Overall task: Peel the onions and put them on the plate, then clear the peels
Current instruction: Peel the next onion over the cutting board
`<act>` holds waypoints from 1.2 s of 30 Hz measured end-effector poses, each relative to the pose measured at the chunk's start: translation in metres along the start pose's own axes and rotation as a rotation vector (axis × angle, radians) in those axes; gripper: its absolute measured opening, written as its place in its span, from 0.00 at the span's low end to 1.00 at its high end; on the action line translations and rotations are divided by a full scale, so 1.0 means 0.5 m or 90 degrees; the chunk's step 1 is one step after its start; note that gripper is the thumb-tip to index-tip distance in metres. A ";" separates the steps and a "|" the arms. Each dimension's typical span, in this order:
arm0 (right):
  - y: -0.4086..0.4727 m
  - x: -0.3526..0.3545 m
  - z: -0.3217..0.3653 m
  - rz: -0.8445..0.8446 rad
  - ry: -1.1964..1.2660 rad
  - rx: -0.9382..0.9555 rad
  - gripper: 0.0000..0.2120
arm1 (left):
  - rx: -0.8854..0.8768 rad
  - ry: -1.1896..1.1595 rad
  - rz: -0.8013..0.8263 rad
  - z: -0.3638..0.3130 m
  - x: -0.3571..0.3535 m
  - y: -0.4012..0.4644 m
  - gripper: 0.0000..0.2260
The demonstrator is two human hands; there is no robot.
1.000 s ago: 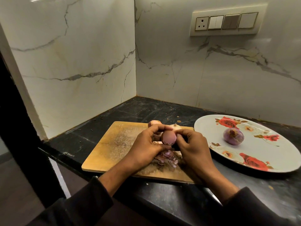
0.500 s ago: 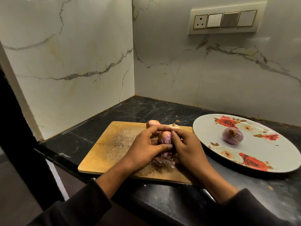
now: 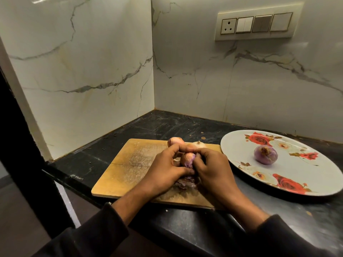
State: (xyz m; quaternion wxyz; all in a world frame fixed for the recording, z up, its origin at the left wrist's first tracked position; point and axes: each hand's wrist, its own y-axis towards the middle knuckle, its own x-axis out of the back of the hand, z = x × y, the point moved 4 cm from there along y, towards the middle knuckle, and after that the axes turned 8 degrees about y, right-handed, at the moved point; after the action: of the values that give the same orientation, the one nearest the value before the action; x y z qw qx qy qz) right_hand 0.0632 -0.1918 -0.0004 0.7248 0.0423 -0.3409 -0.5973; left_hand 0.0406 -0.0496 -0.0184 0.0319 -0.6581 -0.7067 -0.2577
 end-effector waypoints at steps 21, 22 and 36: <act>0.010 0.000 -0.034 -0.017 0.117 -0.069 0.12 | 0.023 -0.029 -0.035 0.003 0.004 0.005 0.23; 0.011 -0.001 -0.033 -0.022 0.107 -0.064 0.12 | 0.021 -0.026 -0.036 0.002 0.004 0.005 0.23; 0.005 -0.005 -0.033 -0.034 0.112 -0.067 0.13 | 0.028 -0.114 -0.048 -0.008 0.006 -0.001 0.21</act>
State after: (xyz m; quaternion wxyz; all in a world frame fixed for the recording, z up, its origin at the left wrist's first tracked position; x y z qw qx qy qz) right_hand 0.0742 -0.1947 -0.0132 0.7371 0.0658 -0.2430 -0.6271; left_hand 0.0384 -0.0484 -0.0137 -0.0264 -0.6504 -0.7367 -0.1833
